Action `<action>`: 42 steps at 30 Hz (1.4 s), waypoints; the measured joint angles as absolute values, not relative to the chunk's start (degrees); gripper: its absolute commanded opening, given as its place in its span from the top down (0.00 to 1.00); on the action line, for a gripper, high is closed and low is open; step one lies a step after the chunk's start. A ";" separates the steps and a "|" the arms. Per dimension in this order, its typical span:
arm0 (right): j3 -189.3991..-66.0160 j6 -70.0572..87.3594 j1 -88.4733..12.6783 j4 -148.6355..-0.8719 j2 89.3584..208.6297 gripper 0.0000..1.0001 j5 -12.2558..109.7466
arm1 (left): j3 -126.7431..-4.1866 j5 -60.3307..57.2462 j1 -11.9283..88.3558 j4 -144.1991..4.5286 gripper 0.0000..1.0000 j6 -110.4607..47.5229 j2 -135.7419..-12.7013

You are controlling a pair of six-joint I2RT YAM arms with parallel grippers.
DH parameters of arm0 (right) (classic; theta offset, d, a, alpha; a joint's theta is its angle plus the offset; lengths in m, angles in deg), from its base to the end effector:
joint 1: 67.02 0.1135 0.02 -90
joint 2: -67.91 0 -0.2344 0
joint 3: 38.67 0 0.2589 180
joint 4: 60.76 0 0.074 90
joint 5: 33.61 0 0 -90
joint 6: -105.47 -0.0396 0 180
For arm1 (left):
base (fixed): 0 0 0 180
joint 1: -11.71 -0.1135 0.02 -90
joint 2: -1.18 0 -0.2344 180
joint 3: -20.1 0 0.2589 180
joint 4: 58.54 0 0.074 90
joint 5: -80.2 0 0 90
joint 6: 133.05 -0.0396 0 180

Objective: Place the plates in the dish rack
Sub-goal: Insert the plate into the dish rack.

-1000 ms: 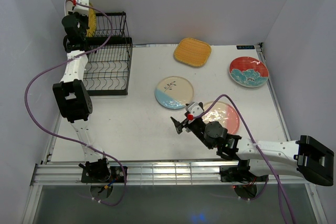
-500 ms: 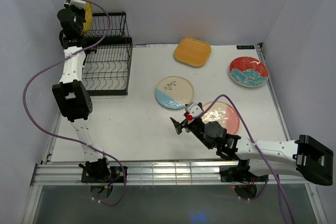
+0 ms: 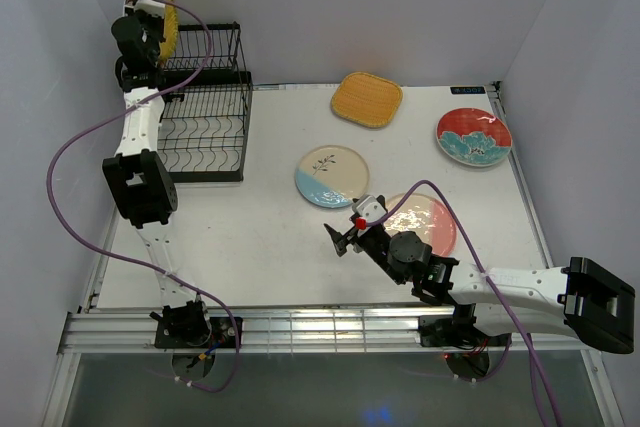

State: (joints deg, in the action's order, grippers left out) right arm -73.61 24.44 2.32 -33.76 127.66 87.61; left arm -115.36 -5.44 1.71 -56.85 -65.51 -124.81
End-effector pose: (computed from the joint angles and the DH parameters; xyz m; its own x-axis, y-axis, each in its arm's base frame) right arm 0.1055 0.2217 0.2115 0.1096 -0.0873 -0.9901 -0.6078 0.7823 -0.1362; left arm 0.5170 0.0881 0.3677 0.1381 0.4112 -0.9010 -0.1650 0.9066 0.3884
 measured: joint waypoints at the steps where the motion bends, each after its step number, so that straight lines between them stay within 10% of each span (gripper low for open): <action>1: -73.61 24.44 2.32 -33.76 127.66 0.10 87.61 | -115.77 -5.44 1.69 -56.85 1.00 -65.48 -124.96; 42: -73.61 23.76 2.32 -33.80 127.68 0.10 86.17 | -104.43 -1.71 -0.73 -46.64 1.00 -64.52 -122.58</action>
